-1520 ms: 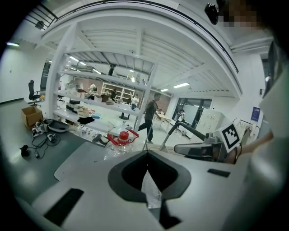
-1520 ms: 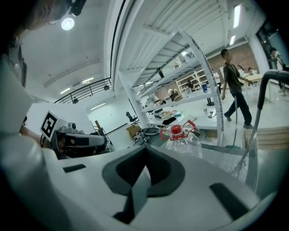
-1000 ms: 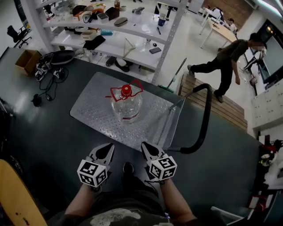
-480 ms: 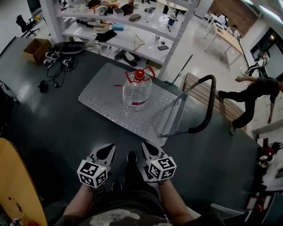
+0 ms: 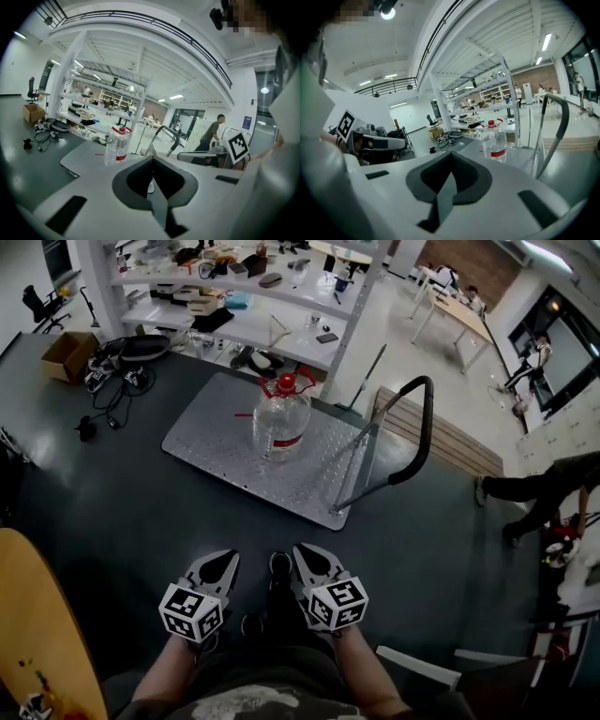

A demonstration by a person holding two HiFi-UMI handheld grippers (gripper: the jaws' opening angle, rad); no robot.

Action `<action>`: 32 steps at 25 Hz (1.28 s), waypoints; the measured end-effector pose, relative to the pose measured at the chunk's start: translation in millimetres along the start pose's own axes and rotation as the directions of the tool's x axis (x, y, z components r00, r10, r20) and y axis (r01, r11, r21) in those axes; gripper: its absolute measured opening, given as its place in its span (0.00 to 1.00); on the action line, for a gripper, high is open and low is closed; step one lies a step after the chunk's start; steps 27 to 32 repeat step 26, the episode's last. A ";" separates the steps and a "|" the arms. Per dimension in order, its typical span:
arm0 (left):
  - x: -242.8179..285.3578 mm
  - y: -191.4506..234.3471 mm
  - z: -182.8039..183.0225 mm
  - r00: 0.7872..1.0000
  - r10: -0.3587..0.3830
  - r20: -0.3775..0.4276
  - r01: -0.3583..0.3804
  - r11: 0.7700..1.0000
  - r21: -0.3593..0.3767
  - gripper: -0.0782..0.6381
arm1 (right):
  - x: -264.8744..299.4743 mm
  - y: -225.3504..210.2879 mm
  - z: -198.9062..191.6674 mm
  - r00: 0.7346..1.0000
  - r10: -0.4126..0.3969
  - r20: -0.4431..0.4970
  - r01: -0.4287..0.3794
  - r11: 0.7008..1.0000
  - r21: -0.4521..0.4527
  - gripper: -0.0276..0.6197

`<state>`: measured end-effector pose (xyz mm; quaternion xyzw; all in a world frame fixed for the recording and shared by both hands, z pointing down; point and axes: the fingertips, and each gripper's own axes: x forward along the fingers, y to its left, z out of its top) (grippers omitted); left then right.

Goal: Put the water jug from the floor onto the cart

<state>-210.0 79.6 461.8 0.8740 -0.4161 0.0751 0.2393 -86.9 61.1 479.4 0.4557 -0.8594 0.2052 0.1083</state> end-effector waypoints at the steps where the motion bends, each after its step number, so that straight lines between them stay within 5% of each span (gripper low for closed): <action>1: -3.9 -4.4 -2.5 1.000 -0.006 0.001 0.006 1.000 0.003 0.12 | -7.0 2.4 -3.3 1.000 -0.009 0.000 0.009 1.000 -0.003 0.03; 16: -27.1 -53.0 -21.3 0.997 -0.083 -0.004 0.083 0.996 0.036 0.12 | -73.8 7.1 -26.3 0.991 -0.134 -0.018 0.133 0.990 -0.052 0.03; 32: -24.1 -66.1 -19.3 0.994 -0.108 -0.013 0.108 0.993 0.049 0.12 | -87.1 -0.7 -23.6 0.986 -0.167 -0.013 0.166 0.985 -0.053 0.03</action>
